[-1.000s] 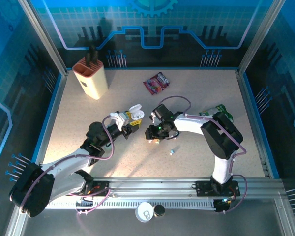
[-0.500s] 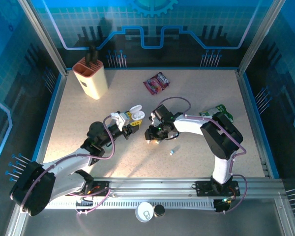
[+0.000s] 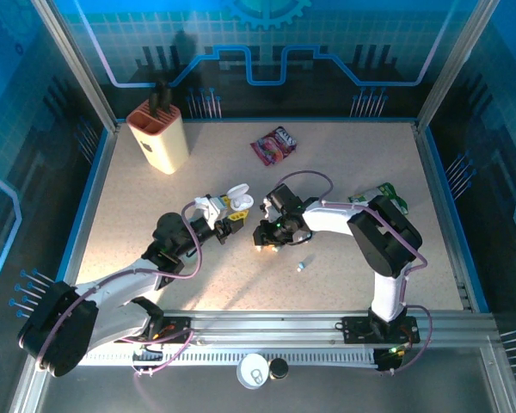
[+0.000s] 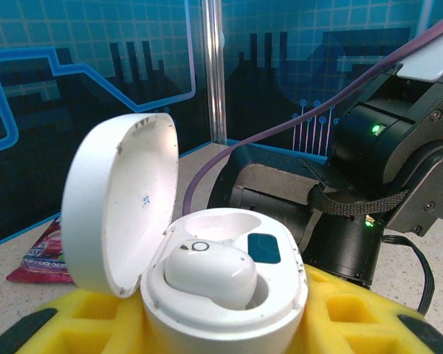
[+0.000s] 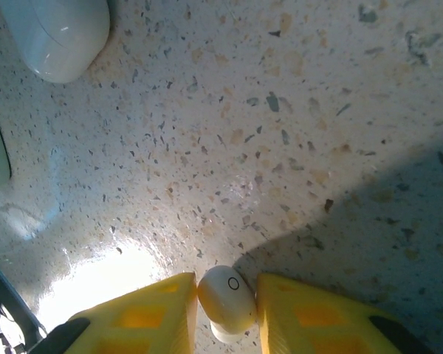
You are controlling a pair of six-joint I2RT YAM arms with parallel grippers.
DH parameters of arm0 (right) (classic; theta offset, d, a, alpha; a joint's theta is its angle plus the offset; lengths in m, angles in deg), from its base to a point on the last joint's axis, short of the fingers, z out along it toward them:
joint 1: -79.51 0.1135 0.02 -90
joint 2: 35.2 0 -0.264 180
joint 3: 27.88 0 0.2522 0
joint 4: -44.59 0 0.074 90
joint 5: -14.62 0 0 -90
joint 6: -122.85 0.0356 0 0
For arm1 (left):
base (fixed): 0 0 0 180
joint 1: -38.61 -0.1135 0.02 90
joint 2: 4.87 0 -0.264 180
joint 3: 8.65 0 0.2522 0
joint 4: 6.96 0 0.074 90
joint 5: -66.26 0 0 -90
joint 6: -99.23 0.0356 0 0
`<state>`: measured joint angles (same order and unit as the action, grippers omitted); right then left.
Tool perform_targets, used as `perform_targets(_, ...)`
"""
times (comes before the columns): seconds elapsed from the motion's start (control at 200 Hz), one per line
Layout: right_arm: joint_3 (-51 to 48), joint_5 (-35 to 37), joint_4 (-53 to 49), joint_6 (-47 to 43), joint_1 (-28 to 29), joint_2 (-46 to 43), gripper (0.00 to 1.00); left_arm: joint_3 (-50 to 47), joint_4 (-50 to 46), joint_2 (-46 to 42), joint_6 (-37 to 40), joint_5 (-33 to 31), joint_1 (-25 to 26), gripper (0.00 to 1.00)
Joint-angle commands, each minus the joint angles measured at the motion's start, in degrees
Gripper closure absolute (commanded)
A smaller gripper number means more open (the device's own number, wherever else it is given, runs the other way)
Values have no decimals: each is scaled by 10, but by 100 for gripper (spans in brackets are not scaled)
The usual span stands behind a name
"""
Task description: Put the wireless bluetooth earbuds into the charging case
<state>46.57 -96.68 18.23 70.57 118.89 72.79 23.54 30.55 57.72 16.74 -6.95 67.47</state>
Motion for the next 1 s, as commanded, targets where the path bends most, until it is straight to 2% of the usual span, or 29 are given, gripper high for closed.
perform_targets(0.0, -1, -6, -3, 5, 8, 16, 75, -7, 14, -3, 3, 12, -3, 62)
perform_targets(0.245, -3, 9, -14, 3, 9, 2, 78, -8, 15, -4, 3, 12, -3, 62)
perform_targets(0.355, -9, 38, -14, -1, 9, -25, 78, -8, 15, -2, 5, 11, -3, 62)
perform_targets(0.505, -30, 100, -21, -16, 3, -91, 78, -7, 16, 3, 8, 11, -3, 62)
perform_targets(0.71, -63, 132, -29, -59, -30, -206, 78, -5, 12, 13, 3, 30, -3, 62)
perform_targets(0.9, -82, 210, -31, -158, -33, -325, 80, -2, -8, 17, -1, 49, -3, 62)
perform_targets(0.995, -93, 211, -19, -201, -35, -377, 81, 6, -19, 30, -1, 66, -3, 62)
